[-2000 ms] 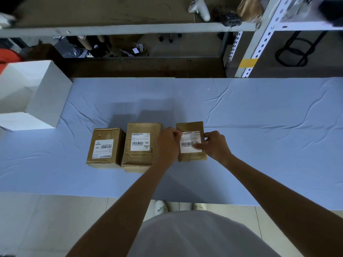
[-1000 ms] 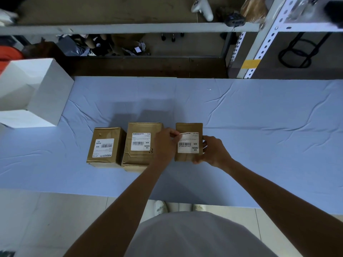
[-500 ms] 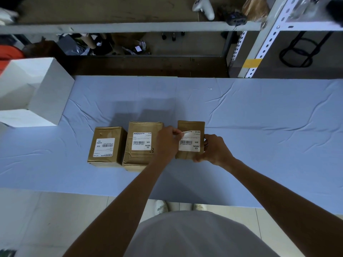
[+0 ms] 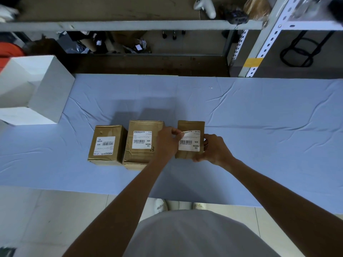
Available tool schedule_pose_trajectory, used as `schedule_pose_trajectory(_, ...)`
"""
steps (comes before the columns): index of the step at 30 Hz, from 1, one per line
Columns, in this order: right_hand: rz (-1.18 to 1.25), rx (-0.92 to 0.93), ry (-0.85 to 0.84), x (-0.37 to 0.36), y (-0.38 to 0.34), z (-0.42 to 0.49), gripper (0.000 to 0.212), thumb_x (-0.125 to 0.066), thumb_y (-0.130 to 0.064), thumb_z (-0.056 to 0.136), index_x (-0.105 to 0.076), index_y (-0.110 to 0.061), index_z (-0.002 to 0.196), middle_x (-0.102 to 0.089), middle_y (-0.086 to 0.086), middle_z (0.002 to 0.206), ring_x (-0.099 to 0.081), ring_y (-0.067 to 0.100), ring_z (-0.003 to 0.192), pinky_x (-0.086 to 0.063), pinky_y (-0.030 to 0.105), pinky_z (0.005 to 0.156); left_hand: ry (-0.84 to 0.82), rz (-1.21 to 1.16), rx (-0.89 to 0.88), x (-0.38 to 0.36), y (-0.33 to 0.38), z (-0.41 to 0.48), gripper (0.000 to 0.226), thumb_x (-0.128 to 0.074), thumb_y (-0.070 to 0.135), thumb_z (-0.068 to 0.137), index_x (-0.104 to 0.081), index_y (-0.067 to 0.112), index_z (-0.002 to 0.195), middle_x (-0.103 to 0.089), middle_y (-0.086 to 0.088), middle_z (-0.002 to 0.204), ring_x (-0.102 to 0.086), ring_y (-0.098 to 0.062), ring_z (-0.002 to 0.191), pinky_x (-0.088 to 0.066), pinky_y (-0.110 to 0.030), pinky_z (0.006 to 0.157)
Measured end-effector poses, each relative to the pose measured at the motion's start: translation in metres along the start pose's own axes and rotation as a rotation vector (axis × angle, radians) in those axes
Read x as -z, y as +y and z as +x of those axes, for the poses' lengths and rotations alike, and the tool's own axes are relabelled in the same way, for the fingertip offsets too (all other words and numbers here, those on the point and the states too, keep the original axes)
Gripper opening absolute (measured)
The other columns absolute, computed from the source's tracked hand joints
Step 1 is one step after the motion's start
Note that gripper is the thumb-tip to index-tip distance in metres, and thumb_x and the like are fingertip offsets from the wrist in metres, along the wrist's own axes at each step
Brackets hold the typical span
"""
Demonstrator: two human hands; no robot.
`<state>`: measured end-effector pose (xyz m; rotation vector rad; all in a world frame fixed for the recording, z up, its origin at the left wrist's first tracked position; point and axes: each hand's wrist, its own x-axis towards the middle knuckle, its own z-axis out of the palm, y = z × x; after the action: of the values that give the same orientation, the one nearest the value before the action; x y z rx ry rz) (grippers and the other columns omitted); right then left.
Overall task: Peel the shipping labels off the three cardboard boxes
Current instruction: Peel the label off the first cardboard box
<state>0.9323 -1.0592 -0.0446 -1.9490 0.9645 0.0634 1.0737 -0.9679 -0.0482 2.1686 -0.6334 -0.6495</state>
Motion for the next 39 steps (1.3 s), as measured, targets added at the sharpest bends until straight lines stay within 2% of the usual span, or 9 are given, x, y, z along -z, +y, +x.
schedule_pose_trajectory(8,0.003,0.002,0.01,0.001,0.001,-0.001,0.06,-0.09,-0.01,0.049,-0.062,-0.022,0.101,-0.067,-0.007,0.084,-0.062,-0.001,0.068,-0.052,0.014,0.057,-0.027,-0.034,-0.027,0.001,-0.001,-0.003,0.011,-0.066,0.021,0.086,-0.065,0.011,0.09,-0.069,-0.006,0.091,-0.067,-0.018,0.084,-0.05,-0.019,0.063)
schedule_pose_trajectory(12,-0.014,0.012,0.012,0.002,0.004,0.0,0.064,-0.09,-0.008,0.049,-0.063,-0.015,0.106,-0.066,-0.007,0.083,-0.062,0.002,0.069,-0.05,0.013,0.059,-0.042,-0.076,0.006,0.001,-0.003,-0.002,0.01,-0.068,0.019,0.084,-0.065,0.011,0.088,-0.069,-0.009,0.088,-0.068,-0.023,0.082,-0.056,-0.036,0.075)
schedule_pose_trajectory(14,-0.012,0.016,0.014,0.002,0.004,0.001,0.065,-0.089,-0.008,0.048,-0.063,-0.015,0.107,-0.067,-0.006,0.084,-0.062,0.002,0.069,-0.049,0.013,0.059,-0.031,-0.078,0.002,0.001,-0.004,-0.001,0.009,-0.068,0.02,0.084,-0.065,0.011,0.087,-0.069,-0.008,0.085,-0.066,-0.02,0.077,-0.055,-0.034,0.074)
schedule_pose_trajectory(17,-0.007,0.027,0.03,0.001,0.004,0.001,0.066,-0.09,-0.011,0.047,-0.064,-0.015,0.108,-0.068,-0.003,0.087,-0.063,0.006,0.071,-0.054,0.02,0.065,-0.02,-0.078,-0.016,0.002,-0.004,-0.001,0.009,-0.069,0.021,0.084,-0.066,0.012,0.086,-0.069,-0.004,0.084,-0.065,-0.016,0.074,-0.053,-0.027,0.069)
schedule_pose_trajectory(22,0.013,0.052,0.117,-0.002,0.004,-0.003,0.074,-0.09,-0.017,0.049,-0.06,-0.018,0.117,-0.064,0.002,0.098,-0.063,0.017,0.083,-0.056,0.037,0.078,-0.01,-0.119,-0.002,0.006,-0.001,0.0,0.015,-0.068,0.019,0.084,-0.066,0.006,0.092,-0.07,-0.012,0.09,-0.067,-0.024,0.084,-0.056,-0.04,0.079)
schedule_pose_trajectory(27,0.004,0.098,0.148,-0.004,0.004,-0.003,0.088,-0.087,-0.021,0.058,-0.045,-0.025,0.135,-0.051,0.0,0.103,-0.055,0.019,0.098,-0.054,0.039,0.085,0.033,-0.087,-0.04,0.013,0.003,0.002,0.013,-0.068,0.019,0.084,-0.067,0.007,0.089,-0.069,-0.005,0.085,-0.063,-0.011,0.067,-0.049,-0.023,0.067)
schedule_pose_trajectory(33,0.12,0.101,0.037,-0.007,0.011,-0.001,0.103,-0.088,-0.006,0.054,-0.036,-0.021,0.141,-0.052,0.005,0.122,-0.051,0.021,0.119,-0.053,0.036,0.091,-0.011,-0.147,0.012,0.014,0.004,0.0,0.014,-0.066,0.016,0.086,-0.065,0.003,0.09,-0.07,-0.017,0.091,-0.068,-0.03,0.084,-0.056,-0.048,0.08)
schedule_pose_trajectory(36,0.113,0.11,0.024,-0.012,0.017,-0.002,0.11,-0.088,-0.003,0.053,-0.03,-0.023,0.145,-0.05,0.002,0.122,-0.051,0.018,0.118,-0.05,0.021,0.082,-0.029,-0.112,-0.002,0.015,0.003,-0.001,0.009,-0.066,0.017,0.086,-0.063,0.009,0.084,-0.07,-0.014,0.09,-0.068,-0.028,0.085,-0.055,-0.05,0.08)
schedule_pose_trajectory(39,0.02,0.153,0.043,-0.015,0.019,-0.003,0.117,-0.089,-0.01,0.054,-0.021,-0.023,0.148,-0.047,0.002,0.125,-0.051,0.018,0.115,-0.051,0.029,0.089,-0.035,-0.121,0.008,0.016,0.005,-0.002,0.009,-0.066,0.017,0.086,-0.064,0.009,0.085,-0.071,-0.012,0.09,-0.069,-0.027,0.083,-0.056,-0.049,0.079)
